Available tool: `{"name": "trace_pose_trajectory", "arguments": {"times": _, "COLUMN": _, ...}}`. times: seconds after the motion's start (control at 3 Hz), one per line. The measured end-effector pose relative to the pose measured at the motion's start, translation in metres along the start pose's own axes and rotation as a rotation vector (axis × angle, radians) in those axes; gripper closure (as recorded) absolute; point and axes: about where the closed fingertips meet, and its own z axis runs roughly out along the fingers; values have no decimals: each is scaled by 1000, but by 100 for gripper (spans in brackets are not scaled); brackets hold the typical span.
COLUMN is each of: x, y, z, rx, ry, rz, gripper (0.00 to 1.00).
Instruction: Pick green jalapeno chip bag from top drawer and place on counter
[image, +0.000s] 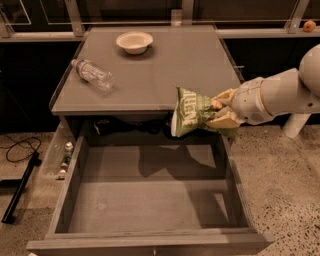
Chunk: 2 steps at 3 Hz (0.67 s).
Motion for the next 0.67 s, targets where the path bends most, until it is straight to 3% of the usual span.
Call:
{"name": "trace_pose_trajectory", "arguments": {"times": 0.33, "x": -15, "y": -20, "z": 12, "rx": -15, "ry": -13, "rz": -42, "gripper": 100}}
{"name": "trace_pose_trajectory", "arguments": {"times": 0.67, "x": -37, "y": -60, "z": 32, "rx": -27, "ry": -33, "rz": -105, "gripper": 100}}
